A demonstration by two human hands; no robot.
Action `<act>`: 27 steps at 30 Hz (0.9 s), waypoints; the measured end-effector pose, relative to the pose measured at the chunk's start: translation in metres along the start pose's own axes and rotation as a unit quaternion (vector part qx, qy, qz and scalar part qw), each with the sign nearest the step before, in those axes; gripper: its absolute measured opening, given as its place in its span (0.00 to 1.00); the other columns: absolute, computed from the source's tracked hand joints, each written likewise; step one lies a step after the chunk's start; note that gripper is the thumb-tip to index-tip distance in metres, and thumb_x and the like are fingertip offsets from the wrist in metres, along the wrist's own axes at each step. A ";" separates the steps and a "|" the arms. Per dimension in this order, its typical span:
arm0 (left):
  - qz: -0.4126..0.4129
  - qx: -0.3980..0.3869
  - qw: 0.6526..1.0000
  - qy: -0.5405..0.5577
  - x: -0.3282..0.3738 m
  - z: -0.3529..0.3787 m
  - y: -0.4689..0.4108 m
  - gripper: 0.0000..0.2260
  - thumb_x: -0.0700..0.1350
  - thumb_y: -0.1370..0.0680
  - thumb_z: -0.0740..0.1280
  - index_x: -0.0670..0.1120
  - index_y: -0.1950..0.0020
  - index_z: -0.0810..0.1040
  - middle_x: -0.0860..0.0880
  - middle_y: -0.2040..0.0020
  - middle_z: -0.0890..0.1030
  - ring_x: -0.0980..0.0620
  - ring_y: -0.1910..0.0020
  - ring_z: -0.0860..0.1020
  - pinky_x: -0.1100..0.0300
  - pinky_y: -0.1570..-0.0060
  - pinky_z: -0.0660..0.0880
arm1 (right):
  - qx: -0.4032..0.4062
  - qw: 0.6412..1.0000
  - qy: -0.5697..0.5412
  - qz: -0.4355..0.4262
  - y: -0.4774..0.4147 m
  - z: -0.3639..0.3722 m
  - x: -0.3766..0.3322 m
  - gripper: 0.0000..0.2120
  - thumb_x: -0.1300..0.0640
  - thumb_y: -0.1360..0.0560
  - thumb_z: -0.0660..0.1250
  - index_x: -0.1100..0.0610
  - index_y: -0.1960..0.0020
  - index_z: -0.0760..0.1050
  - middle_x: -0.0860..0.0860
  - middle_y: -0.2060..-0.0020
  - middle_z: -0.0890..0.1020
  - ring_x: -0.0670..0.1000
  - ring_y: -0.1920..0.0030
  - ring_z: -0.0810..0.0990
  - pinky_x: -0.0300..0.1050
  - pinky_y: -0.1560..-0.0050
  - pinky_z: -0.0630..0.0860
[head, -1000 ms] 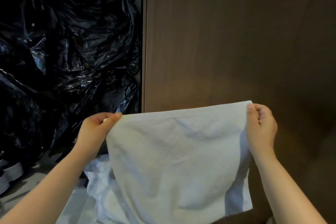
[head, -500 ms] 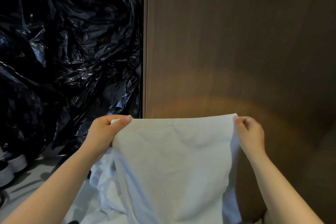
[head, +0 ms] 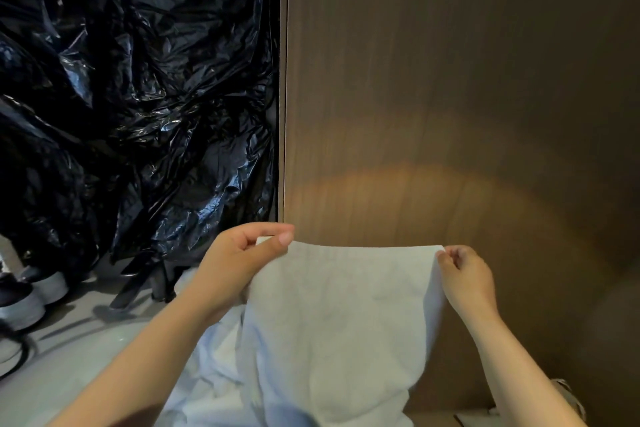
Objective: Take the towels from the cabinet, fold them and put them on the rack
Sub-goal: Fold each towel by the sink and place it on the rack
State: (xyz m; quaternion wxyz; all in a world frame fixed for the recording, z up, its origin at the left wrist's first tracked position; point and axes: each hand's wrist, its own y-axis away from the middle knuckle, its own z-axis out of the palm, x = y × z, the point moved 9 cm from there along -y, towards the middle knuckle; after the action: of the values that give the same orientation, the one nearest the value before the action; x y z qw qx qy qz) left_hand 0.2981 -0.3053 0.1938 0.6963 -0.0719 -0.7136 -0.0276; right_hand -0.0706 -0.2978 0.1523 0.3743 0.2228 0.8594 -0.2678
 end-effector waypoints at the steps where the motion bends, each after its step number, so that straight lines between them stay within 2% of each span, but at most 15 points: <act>1: -0.017 -0.032 0.999 0.027 -0.004 0.002 0.002 0.16 0.49 0.30 0.73 0.49 0.43 0.83 0.36 0.51 0.82 0.44 0.53 0.81 0.55 0.52 0.77 | -0.002 1.000 0.003 0.011 0.000 0.001 0.004 0.09 0.57 0.20 0.63 0.62 0.46 0.77 0.62 0.49 0.82 0.63 0.47 0.79 0.47 0.53 0.69; 4: -0.038 -0.092 0.989 0.108 -0.009 0.006 0.008 0.19 0.43 0.30 0.71 0.45 0.40 0.80 0.40 0.47 0.84 0.48 0.51 0.83 0.60 0.54 0.80 | -0.027 0.998 0.028 0.039 0.003 0.005 0.013 0.13 0.56 0.19 0.62 0.62 0.39 0.75 0.62 0.43 0.81 0.63 0.42 0.78 0.52 0.45 0.73; 6: -0.035 -0.077 0.992 0.091 -0.010 0.005 0.009 0.18 0.44 0.33 0.74 0.47 0.44 0.82 0.39 0.47 0.84 0.45 0.51 0.82 0.55 0.49 0.78 | -0.064 0.997 0.023 0.019 0.010 0.010 0.003 0.20 0.55 0.19 0.63 0.61 0.30 0.70 0.59 0.35 0.77 0.60 0.36 0.76 0.51 0.39 0.72; 8: -0.026 -0.036 0.998 0.041 -0.009 0.006 0.010 0.19 0.45 0.36 0.76 0.47 0.46 0.83 0.39 0.49 0.84 0.42 0.53 0.80 0.45 0.46 0.74 | -0.097 0.994 -0.036 -0.031 0.024 0.014 -0.024 0.22 0.55 0.20 0.65 0.57 0.27 0.68 0.52 0.34 0.76 0.54 0.34 0.75 0.45 0.38 0.73; 9: -0.020 -0.018 0.999 0.026 -0.008 0.008 0.010 0.19 0.44 0.37 0.77 0.46 0.47 0.82 0.40 0.51 0.85 0.43 0.54 0.81 0.44 0.46 0.75 | -0.114 0.989 -0.076 -0.059 0.034 0.016 -0.042 0.20 0.55 0.20 0.66 0.54 0.29 0.70 0.47 0.38 0.78 0.49 0.37 0.77 0.39 0.42 0.74; 10: -0.012 -0.005 1.000 0.015 -0.006 0.011 0.010 0.19 0.44 0.38 0.78 0.45 0.48 0.82 0.41 0.52 0.85 0.45 0.55 0.82 0.48 0.48 0.78 | -0.138 0.980 -0.111 -0.089 0.045 0.019 -0.061 0.16 0.55 0.20 0.66 0.53 0.33 0.73 0.44 0.42 0.80 0.45 0.40 0.78 0.32 0.46 0.73; 12: 0.011 0.014 1.000 -0.008 -0.002 0.018 0.010 0.16 0.40 0.37 0.79 0.42 0.51 0.82 0.42 0.56 0.85 0.48 0.59 0.84 0.59 0.58 0.81 | -0.204 0.953 -0.171 -0.141 0.071 0.031 -0.096 0.11 0.56 0.20 0.66 0.52 0.38 0.78 0.41 0.47 0.82 0.38 0.45 0.80 0.27 0.50 0.73; 15: 0.036 0.028 0.999 -0.025 0.001 0.029 0.013 0.13 0.36 0.36 0.79 0.39 0.54 0.82 0.43 0.61 0.85 0.51 0.63 0.83 0.64 0.61 0.80 | -0.295 0.909 -0.245 -0.165 0.100 0.047 -0.122 0.11 0.59 0.20 0.65 0.54 0.39 0.80 0.44 0.46 0.84 0.39 0.44 0.80 0.30 0.46 0.73; 18: 0.050 0.026 0.998 -0.011 0.002 0.034 0.016 0.12 0.35 0.34 0.78 0.38 0.53 0.82 0.43 0.61 0.85 0.50 0.62 0.83 0.60 0.58 0.81 | -0.332 0.892 -0.265 -0.156 0.110 0.056 -0.124 0.11 0.61 0.20 0.65 0.56 0.39 0.80 0.47 0.45 0.84 0.42 0.44 0.81 0.33 0.46 0.74; 20: 0.055 0.015 0.998 -0.005 0.003 0.037 0.018 0.11 0.35 0.33 0.77 0.39 0.53 0.82 0.42 0.59 0.85 0.48 0.60 0.84 0.58 0.55 0.81 | -0.339 0.887 -0.273 -0.152 0.112 0.058 -0.122 0.09 0.62 0.21 0.65 0.59 0.43 0.81 0.49 0.49 0.85 0.42 0.50 0.82 0.33 0.50 0.74; 23: 0.045 -0.013 0.999 0.001 -0.004 0.040 0.020 0.10 0.36 0.31 0.76 0.41 0.51 0.82 0.42 0.57 0.85 0.50 0.59 0.84 0.60 0.55 0.81 | -0.330 0.891 -0.269 -0.154 0.111 0.058 -0.120 0.07 0.61 0.21 0.65 0.61 0.52 0.81 0.47 0.60 0.82 0.41 0.59 0.78 0.33 0.56 0.72; 25: 0.032 -0.039 0.998 -0.025 -0.015 0.041 0.025 0.07 0.39 0.28 0.74 0.44 0.51 0.83 0.44 0.57 0.85 0.52 0.60 0.84 0.64 0.60 0.80 | -0.310 0.900 -0.265 -0.154 0.108 0.055 -0.118 0.07 0.59 0.20 0.64 0.59 0.54 0.79 0.44 0.63 0.79 0.41 0.61 0.76 0.34 0.58 0.70; 27: 0.024 -0.029 0.999 -0.037 -0.026 0.037 0.028 0.03 0.40 0.27 0.73 0.45 0.55 0.83 0.43 0.60 0.85 0.55 0.64 0.81 0.66 0.64 0.76 | -0.307 0.903 -0.262 -0.150 0.106 0.051 -0.116 0.07 0.58 0.20 0.64 0.57 0.54 0.79 0.44 0.63 0.80 0.42 0.61 0.76 0.35 0.58 0.71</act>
State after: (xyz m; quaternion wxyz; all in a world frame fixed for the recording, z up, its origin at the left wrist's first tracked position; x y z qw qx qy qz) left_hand 0.2662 -0.2739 0.1653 0.6673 -0.1098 -0.7361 -0.0286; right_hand 0.0904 -0.2709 0.1804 0.5911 -0.1127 0.7933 -0.0927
